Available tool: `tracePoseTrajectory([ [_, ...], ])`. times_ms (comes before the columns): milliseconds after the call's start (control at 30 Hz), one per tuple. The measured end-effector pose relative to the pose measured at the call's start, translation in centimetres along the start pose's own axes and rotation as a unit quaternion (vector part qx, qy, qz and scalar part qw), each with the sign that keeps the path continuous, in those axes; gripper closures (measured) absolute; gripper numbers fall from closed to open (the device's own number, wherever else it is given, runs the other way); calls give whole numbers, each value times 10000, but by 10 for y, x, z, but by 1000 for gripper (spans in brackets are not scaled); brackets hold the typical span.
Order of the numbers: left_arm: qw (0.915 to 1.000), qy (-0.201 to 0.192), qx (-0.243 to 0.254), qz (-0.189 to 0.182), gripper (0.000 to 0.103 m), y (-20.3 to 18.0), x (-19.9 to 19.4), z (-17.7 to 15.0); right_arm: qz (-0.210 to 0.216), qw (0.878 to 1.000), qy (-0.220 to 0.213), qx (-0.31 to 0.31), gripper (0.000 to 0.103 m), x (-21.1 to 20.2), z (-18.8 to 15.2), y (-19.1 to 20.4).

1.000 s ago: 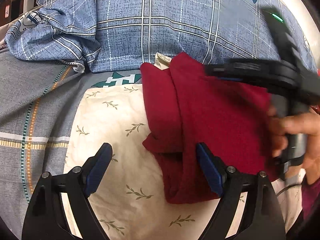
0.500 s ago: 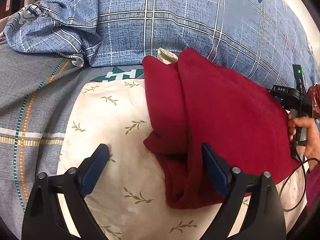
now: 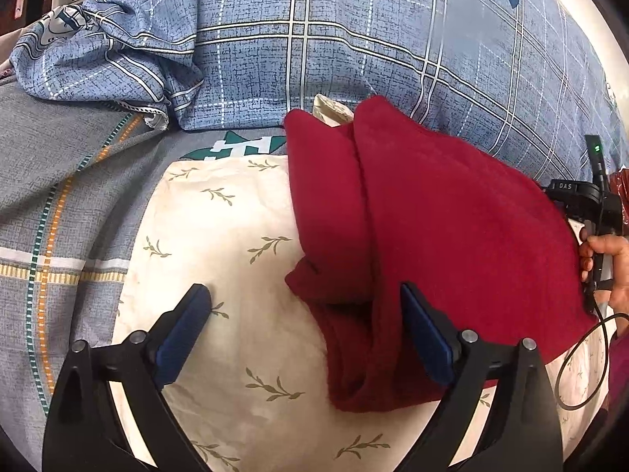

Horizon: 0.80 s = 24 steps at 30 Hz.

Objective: Fold small clothes

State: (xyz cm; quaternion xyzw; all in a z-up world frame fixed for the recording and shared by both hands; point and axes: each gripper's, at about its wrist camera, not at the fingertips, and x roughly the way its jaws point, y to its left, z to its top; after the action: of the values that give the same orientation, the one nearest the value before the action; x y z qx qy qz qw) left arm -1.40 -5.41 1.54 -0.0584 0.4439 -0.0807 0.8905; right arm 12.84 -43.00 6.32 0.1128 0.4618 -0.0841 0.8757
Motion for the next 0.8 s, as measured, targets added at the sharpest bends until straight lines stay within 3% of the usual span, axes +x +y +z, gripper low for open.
tracePoseTrajectory([
  [33, 10000, 6, -15, 7, 4, 0, 0, 0, -127, 9998, -140, -65, 95, -3, -1, 7],
  [100, 10000, 32, -68, 0, 2, 2, 2, 1, -456, 9982, -363, -129, 95, -4, 1, 10],
  [167, 9999, 52, -106, -21, 2, 3, 3, 1, -526, 9985, -92, -88, 94, 9, 0, 10],
  [233, 9999, 45, -115, -15, 2, 3, 1, 0, -615, 9978, -177, -172, 86, 3, 0, 18],
  [267, 9999, 47, -118, -12, 2, 3, 1, 0, -638, 9974, -282, -150, 77, -5, 0, 21],
  [300, 9999, 50, -118, -12, 2, 3, 0, 0, -648, 9970, -419, -48, 61, -20, -1, 24],
  [400, 9999, -11, -123, 20, 2, 4, -4, -1, -187, 9981, -583, -54, 53, -52, -9, 47],
  [533, 9998, -121, -16, 149, 2, 3, -9, -1, 728, 9922, -332, -951, 53, -69, -25, 118],
  [600, 9998, -119, -4, 153, 2, 4, -10, -1, 1211, 9831, -82, -1368, 56, -63, -35, 166],
  [667, 9999, -108, -44, 117, 2, 6, -10, -1, 1418, 9779, 119, -1534, 58, -51, -42, 187],
  [800, 10000, -23, -52, 68, 2, 7, -7, 1, 1447, 9681, 494, -1985, 58, -3, -59, 270],
])
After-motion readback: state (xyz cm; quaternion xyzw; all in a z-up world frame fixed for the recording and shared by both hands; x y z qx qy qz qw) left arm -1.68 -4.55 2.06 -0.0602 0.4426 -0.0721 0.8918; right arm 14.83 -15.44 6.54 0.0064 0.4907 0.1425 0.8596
